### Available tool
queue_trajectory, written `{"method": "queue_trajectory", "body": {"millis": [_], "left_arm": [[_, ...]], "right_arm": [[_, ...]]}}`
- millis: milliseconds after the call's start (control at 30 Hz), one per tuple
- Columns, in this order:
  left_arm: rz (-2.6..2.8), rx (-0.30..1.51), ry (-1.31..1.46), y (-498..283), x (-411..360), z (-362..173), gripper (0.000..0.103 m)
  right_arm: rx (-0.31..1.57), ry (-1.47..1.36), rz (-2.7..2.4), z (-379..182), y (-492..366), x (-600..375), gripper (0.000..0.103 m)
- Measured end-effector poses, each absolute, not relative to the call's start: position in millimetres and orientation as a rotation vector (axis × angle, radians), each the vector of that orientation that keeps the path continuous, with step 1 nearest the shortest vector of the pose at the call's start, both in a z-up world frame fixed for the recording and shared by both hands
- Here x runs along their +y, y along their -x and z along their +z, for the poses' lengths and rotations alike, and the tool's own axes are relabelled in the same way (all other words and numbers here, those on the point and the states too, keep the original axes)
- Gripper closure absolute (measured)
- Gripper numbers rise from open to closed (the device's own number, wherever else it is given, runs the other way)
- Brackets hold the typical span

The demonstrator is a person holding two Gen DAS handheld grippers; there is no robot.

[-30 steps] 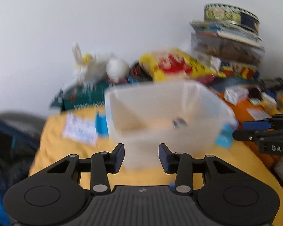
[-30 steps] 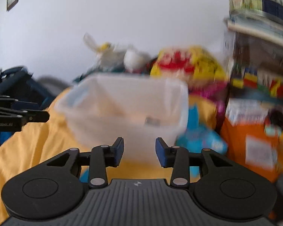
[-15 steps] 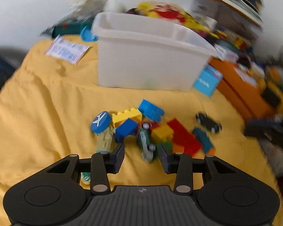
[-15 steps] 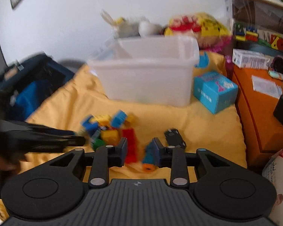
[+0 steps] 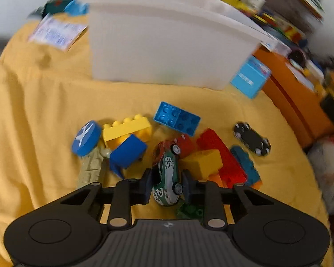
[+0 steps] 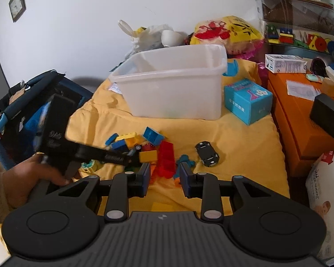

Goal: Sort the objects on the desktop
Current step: 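Grasp the green-and-white race car with left while right grasps small dark car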

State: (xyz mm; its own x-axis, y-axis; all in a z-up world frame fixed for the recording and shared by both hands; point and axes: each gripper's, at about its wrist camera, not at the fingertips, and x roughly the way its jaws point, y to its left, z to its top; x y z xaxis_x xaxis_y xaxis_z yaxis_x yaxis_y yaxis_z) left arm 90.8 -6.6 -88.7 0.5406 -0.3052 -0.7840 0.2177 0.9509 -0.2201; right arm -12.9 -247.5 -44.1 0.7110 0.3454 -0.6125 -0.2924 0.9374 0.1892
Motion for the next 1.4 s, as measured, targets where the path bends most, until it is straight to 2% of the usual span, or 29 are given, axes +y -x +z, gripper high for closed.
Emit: {"method": "queue_trajectory", "body": {"millis": [200, 467, 567, 633, 700, 733, 1000, 1200, 1300, 1333, 1400], "left_arm": [[-0.295, 0.852, -0.200, -38.1, -5.7, -70.3, 0.076], [-0.190, 0.846, -0.397, 11.1, 6.8, -92.3, 0.075], [-0.190, 0.841, -0.373, 15.0, 3.8, -91.2, 0.067], [-0.216, 0.833, -0.331, 18.3, 3.7, -87.9, 0.056], [-0.242, 0.821, -0.295, 24.3, 4.5, -87.0, 0.052], [-0.246, 0.820, -0.287, 26.6, 5.7, -87.9, 0.052], [-0.212, 0.851, -0.170, 31.0, 25.2, -85.4, 0.052], [-0.238, 0.879, -0.095, 23.6, 33.5, -94.8, 0.053], [-0.267, 0.874, -0.115, 23.8, 31.8, -94.1, 0.067], [-0.274, 0.877, -0.119, 23.4, 31.0, -93.7, 0.069], [-0.279, 0.884, -0.113, 22.3, 29.8, -91.7, 0.069]], "right_arm": [[0.719, -0.021, 0.307, -60.5, -16.3, -253.0, 0.070], [0.747, 0.013, 0.243, -92.0, -82.2, -256.5, 0.069], [0.820, 0.010, 0.227, -108.7, -103.4, -253.5, 0.066], [0.858, 0.017, 0.244, -118.8, -109.3, -250.0, 0.063], [0.879, 0.024, 0.257, -124.6, -108.0, -245.6, 0.072], [0.864, 0.030, 0.260, -123.9, -103.2, -243.3, 0.082], [0.734, 0.234, 0.309, -81.4, -32.7, -224.0, 0.083], [0.737, 0.523, 0.197, -111.3, 14.3, -208.1, 0.083], [0.712, 0.689, 0.198, -129.9, 29.7, -196.7, 0.082], [0.731, 0.703, 0.220, -133.4, 33.0, -193.7, 0.074], [0.729, 0.680, 0.236, -130.3, 41.7, -190.5, 0.073]]}}
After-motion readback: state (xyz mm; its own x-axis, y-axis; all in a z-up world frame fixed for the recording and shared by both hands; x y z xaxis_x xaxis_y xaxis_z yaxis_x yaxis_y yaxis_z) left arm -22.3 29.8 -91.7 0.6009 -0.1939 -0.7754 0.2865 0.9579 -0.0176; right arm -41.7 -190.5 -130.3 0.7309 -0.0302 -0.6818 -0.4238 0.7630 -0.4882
